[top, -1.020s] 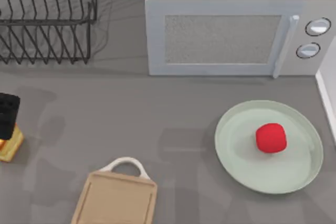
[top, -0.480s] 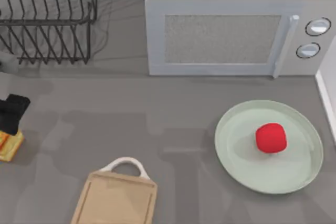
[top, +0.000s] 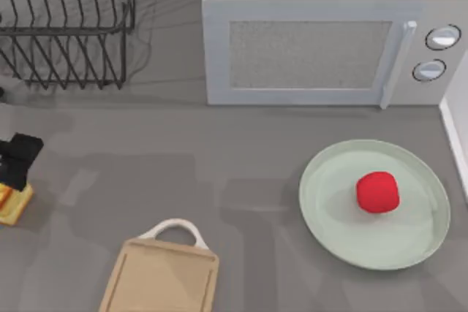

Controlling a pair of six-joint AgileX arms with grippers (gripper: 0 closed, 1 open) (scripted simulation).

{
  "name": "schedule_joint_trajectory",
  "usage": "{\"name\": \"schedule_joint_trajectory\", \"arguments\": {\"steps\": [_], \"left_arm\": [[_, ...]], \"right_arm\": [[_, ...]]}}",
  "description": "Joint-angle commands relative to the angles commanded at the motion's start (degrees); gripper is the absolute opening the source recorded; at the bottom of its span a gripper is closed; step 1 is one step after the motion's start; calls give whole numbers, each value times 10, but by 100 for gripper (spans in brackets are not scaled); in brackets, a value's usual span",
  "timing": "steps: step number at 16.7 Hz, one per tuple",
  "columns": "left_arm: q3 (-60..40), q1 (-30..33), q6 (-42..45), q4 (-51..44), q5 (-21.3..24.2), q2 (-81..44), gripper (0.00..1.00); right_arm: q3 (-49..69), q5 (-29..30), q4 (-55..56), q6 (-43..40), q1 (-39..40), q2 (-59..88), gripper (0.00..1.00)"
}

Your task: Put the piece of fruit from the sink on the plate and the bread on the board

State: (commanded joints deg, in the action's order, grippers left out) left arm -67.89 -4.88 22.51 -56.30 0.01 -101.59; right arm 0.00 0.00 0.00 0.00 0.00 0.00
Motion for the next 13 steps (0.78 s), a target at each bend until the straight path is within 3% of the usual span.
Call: {"name": "schedule_joint_trajectory", "arguments": {"steps": [7,12,13], "left_arm": [[73,-3,3,137,0,-61,100],[79,-3,3,146,0,-66,100],[79,-3,3,146,0,-66,92]], "right_arm": [[0,0,0,0,0,0,100],[0,0,0,0,0,0,100],[0,0,0,0,0,0,100]]}}
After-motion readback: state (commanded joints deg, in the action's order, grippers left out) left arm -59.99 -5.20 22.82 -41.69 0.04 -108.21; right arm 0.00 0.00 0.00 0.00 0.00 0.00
